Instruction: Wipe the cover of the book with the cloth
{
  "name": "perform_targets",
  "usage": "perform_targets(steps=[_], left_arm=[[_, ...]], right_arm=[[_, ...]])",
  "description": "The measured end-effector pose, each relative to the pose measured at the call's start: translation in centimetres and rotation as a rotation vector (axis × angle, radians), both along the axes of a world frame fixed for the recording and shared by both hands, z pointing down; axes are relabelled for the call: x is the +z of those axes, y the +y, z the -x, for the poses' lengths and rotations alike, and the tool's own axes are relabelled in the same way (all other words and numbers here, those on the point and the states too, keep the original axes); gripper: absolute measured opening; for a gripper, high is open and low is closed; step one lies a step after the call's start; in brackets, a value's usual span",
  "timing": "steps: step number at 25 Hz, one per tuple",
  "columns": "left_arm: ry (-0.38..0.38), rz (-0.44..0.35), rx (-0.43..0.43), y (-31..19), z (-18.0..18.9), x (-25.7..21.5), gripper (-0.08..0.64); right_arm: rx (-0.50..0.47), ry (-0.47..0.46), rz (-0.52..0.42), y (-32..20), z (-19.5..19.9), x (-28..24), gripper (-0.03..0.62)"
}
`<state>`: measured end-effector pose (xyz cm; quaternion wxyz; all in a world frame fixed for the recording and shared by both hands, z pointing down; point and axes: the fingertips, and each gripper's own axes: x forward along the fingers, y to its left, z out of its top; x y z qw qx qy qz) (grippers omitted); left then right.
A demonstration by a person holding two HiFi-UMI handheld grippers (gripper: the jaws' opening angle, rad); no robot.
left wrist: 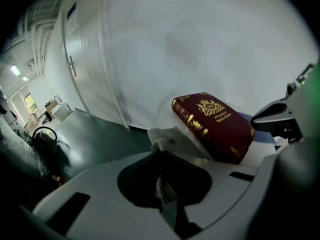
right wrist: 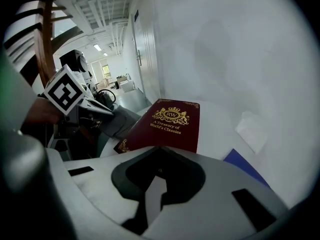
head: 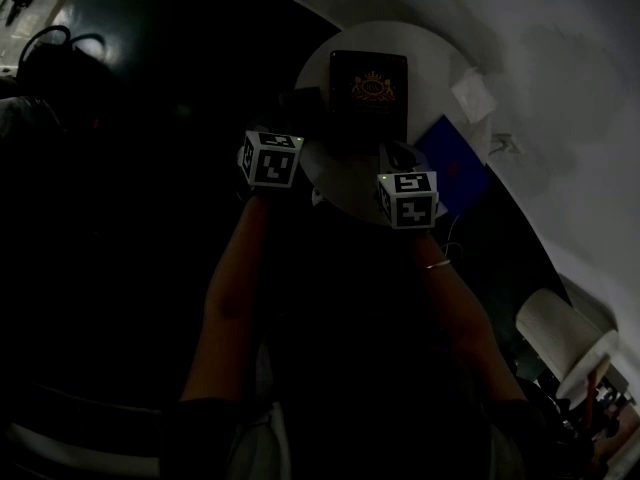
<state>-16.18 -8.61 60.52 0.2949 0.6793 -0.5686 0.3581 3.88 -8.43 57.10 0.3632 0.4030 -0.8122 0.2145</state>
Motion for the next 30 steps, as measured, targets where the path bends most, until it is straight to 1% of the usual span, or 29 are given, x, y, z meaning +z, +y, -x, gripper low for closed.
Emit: perform_targets(steps=[3,6,10,14,18,24,27,30], left_arm=[[0.021,-0.039,-0.036,0.0,0.4,-2.2,0.023],[0.054,-0.085,-0.043,-0.3,-0.7,-4.9,0.023],[0.107,-0.156,0.007,-1.3,-4.6,-7.7,0.023],[0.19,-0.188,0.085,-2.2,-9.7,-9.8,0.023],[0.242,-0.189,0.17,-2.4,-14.1,-10.3,0.023],[0.311,-0.167,0.306,-2.1,-20.7,-10.2,0.023],[0.349,-0.146,0.34,-1.7,-22.9,-9.5,0.023],[0.359,-0.131,0.345,-1.6,-23.6,-8.5,0.023]], right_arm=[[0.01,-0.001,-0.003,0.5,-0.6,-0.3,0.029],[0.028,-0.007,0.003,1.2,-1.1,-0.8,0.029],[0.058,-0.017,-0.003,1.8,-1.9,-1.0,0.029],[0.09,-0.024,-0.014,2.1,-3.0,-1.4,0.029],[0.132,-0.019,-0.021,2.4,-4.4,-1.6,0.029],[0.205,-0.012,-0.021,2.7,-7.0,-1.4,0.029],[0.233,-0.006,-0.013,3.0,-7.9,-1.0,0.029],[0.247,-0.006,-0.006,3.1,-8.2,-0.6,0.029]])
